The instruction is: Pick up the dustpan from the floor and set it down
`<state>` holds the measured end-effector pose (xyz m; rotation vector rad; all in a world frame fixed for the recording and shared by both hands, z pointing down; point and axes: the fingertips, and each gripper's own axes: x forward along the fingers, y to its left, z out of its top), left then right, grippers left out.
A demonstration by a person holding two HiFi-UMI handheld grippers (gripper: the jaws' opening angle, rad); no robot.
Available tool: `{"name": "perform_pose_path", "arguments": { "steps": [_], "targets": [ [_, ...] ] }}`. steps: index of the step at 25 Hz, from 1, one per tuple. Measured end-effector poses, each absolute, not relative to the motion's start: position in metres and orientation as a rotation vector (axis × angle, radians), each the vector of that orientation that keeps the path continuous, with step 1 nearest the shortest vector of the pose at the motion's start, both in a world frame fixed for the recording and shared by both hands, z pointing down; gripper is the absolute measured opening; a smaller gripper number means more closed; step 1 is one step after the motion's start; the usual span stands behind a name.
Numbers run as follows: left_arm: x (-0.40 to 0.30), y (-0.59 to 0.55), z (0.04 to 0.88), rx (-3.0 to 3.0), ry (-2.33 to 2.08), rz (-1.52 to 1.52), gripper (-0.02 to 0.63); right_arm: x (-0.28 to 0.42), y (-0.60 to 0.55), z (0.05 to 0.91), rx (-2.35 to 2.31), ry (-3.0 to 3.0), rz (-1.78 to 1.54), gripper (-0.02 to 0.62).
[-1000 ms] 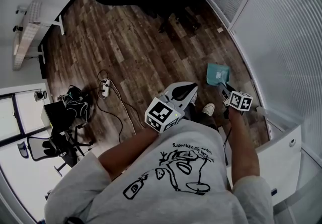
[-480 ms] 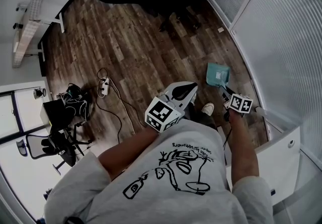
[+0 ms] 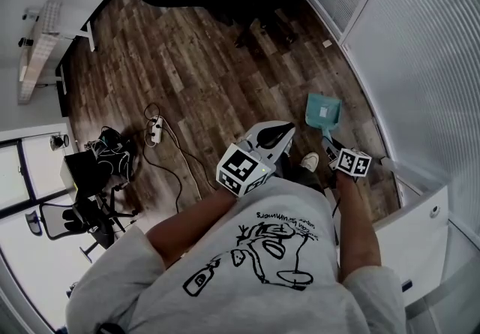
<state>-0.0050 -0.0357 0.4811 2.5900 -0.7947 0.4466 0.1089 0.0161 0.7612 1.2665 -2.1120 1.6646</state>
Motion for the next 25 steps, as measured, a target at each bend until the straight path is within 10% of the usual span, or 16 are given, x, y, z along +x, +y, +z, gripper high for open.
{"name": "perform_pose_path", "arguments": {
  "steps": [25],
  "targets": [
    [-0.013,-0.032,0.482,2.575,-0.799,0.448,0.002,0.100,0.029,0.768,1.215,-2.021,1.672,0.108]
  ]
}}
